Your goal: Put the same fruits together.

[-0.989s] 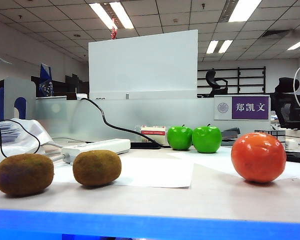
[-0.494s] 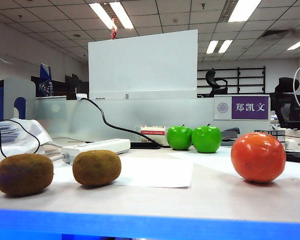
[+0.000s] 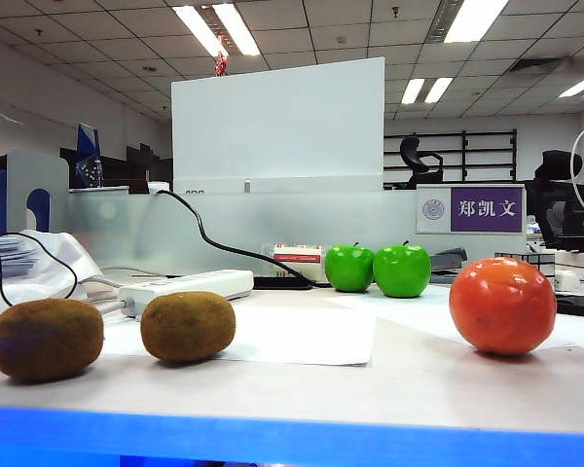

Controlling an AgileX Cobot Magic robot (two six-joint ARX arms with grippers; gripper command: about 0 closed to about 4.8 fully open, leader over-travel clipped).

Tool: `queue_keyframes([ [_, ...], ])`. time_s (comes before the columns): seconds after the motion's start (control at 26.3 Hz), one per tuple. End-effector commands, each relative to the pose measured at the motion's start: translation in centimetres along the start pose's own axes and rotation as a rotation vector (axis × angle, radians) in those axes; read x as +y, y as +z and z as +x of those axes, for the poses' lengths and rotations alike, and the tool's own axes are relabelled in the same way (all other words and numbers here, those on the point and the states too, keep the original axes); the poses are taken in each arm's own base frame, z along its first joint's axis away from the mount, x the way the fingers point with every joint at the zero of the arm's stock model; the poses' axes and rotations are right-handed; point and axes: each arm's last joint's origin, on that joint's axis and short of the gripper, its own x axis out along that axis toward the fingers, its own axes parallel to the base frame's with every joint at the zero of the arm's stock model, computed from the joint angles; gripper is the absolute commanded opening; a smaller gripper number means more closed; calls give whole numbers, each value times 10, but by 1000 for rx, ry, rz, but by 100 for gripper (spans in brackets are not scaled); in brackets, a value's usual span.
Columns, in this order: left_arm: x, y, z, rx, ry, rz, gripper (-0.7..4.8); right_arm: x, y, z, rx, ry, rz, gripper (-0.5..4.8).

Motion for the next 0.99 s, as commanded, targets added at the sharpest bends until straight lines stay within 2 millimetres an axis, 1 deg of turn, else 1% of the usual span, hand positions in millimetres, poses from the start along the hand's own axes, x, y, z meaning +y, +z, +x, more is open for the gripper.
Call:
queue_keyframes([
  [0.04,2,1,0,-14,55,7,-6,-4,-7,1,-14,-28,4,-6],
  [0.23,2,1,0,-17,69,7,-6,-10,-16,2,-10,-111,-7,-6],
  [0.3,2,1,0,-15,69,7,-6,-11,-16,2,-10,-133,-63,-6],
  [0.42,2,0,0,-11,70,8,-6,-11,-17,2,2,-136,-167,-6],
  [0.65,2,0,0,-11,70,8,-6,-12,-19,2,36,-142,-268,-6],
  [0.99,2,0,0,-12,69,8,-5,-12,-20,2,49,-144,-308,-6],
])
